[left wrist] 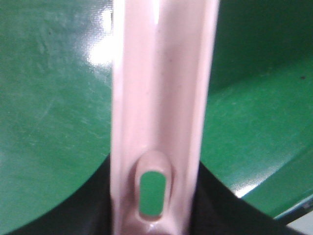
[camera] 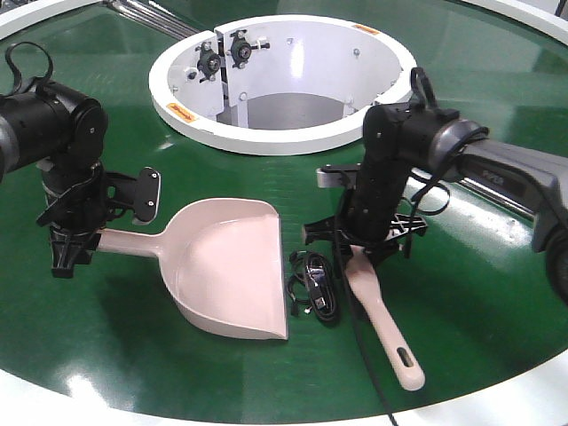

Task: Clean and inspect green conveyor with broom and dustpan
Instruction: 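Sweep the black cable into the dustpan with the right-held brush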

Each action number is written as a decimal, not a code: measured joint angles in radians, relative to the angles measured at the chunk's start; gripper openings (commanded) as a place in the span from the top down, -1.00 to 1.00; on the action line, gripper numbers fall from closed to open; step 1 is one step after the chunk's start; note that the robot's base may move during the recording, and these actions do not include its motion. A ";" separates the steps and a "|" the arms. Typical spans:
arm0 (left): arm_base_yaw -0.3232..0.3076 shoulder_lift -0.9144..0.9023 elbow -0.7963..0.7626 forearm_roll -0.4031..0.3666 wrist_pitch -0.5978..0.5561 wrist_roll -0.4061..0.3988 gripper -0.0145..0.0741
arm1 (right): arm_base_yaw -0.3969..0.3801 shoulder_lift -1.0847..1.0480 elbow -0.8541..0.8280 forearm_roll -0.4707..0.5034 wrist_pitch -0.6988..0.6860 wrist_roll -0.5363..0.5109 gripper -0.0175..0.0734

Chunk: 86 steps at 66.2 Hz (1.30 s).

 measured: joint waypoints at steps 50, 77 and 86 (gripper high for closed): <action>0.003 0.000 0.000 0.010 0.007 0.000 0.69 | 0.163 0.282 -0.484 0.297 0.024 0.033 0.62; 0.003 0.000 0.000 0.009 0.007 0.000 0.69 | 0.180 0.280 -0.642 0.388 0.018 0.073 0.62; 0.003 0.000 0.000 0.009 0.007 0.000 0.69 | 0.176 0.242 -0.642 0.390 0.023 0.073 0.62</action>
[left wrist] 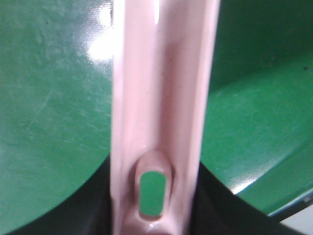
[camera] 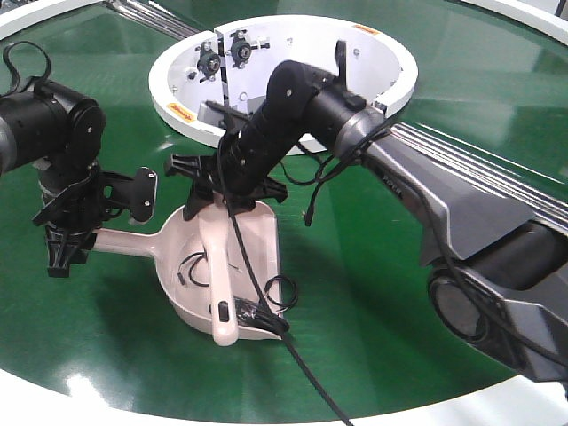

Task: Clean and inspect green conveyor with broom and dustpan
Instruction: 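Sweep the black cable into the dustpan with the right-held brush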

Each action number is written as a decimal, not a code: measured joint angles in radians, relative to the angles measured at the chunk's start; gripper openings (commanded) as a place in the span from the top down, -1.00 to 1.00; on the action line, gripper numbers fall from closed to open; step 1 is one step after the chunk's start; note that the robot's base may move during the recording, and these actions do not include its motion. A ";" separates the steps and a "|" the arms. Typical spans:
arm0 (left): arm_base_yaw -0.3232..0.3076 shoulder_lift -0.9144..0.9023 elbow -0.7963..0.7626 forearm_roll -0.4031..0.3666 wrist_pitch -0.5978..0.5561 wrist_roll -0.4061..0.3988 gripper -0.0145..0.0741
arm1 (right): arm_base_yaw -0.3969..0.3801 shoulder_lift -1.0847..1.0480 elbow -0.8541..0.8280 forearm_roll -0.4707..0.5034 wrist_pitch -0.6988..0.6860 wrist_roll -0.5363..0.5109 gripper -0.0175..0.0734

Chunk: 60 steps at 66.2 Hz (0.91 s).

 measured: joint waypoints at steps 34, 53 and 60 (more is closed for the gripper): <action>0.000 0.000 0.000 0.000 0.000 0.000 0.69 | -0.100 -0.296 0.473 0.002 -0.003 -0.160 0.62; 0.000 0.000 0.000 0.000 0.000 0.000 0.69 | -0.194 -0.364 0.738 -0.023 -0.016 -0.249 0.62; 0.000 0.000 0.000 0.000 0.000 0.000 0.69 | -0.213 -0.365 0.801 -0.023 -0.028 -0.281 0.62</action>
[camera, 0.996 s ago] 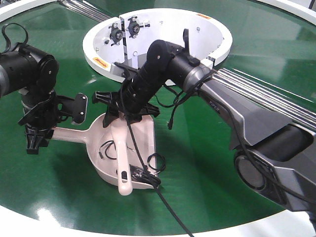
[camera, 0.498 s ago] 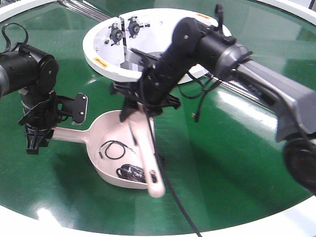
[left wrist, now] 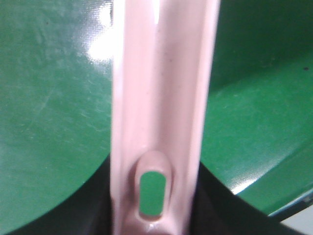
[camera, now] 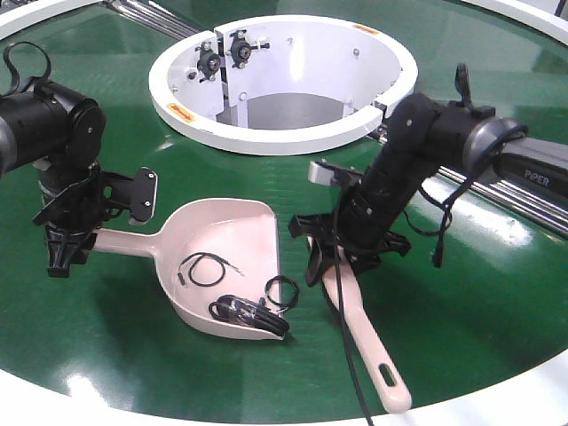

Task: Clean and inspect green conveyor with broom and dustpan
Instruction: 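Sweep the black cable into the dustpan with the right-held brush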

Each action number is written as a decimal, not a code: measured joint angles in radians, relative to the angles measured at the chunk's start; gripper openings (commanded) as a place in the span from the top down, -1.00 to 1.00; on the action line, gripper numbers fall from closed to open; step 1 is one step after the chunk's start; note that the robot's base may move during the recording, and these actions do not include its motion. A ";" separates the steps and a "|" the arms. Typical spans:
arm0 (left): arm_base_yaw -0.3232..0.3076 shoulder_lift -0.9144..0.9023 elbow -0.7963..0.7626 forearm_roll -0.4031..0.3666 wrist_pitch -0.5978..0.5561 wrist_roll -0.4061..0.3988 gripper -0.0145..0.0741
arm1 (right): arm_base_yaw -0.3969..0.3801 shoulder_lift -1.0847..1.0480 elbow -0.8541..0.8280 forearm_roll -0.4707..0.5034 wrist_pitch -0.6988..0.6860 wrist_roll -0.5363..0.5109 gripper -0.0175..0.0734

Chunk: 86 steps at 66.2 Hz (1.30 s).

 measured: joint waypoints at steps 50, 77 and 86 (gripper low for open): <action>0.000 0.000 0.000 0.000 0.000 0.000 0.69 | 0.050 0.212 -0.150 0.229 -0.046 -0.112 0.62; 0.000 0.000 0.000 -0.001 0.000 0.000 0.69 | 0.112 0.308 -0.435 0.247 -0.006 -0.021 0.62; 0.000 0.000 0.000 -0.001 0.000 0.000 0.69 | 0.109 0.294 -0.443 0.220 -0.003 0.001 0.62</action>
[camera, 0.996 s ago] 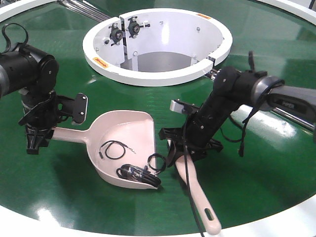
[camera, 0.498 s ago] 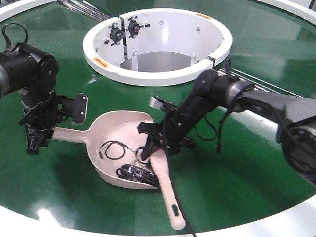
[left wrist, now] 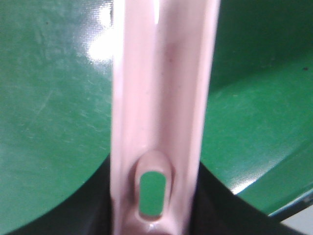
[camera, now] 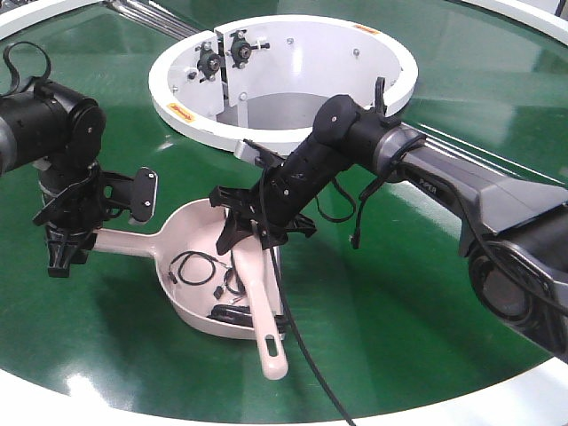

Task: Clean and inspect green conveyor with broom and dustpan
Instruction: 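Sweep the black cable into the dustpan with the right-held brush, then move the brush away from the dustpan and lower it onto the belt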

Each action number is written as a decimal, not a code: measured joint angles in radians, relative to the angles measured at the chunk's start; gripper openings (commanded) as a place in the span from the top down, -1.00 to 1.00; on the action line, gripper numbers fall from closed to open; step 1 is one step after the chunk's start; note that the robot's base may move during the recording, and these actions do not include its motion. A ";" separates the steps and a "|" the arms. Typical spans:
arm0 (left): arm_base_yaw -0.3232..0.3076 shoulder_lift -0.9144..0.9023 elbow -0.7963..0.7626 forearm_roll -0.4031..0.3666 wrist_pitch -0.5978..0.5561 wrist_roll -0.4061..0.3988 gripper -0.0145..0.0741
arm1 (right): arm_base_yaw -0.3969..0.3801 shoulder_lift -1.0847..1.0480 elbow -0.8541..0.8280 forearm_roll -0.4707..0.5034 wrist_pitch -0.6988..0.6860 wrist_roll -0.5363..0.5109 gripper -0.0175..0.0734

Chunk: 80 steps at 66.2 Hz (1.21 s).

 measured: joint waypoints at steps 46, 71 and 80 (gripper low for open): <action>0.000 0.000 0.000 0.000 0.000 0.000 0.69 | -0.218 -0.329 0.382 -0.168 0.007 -0.142 0.62; 0.000 0.000 0.000 0.000 0.000 0.000 0.69 | -0.346 -0.310 0.395 -0.207 0.006 -0.165 0.62; 0.000 0.000 0.000 0.000 0.000 0.000 0.69 | -0.359 -0.262 0.395 -0.192 0.005 -0.203 0.62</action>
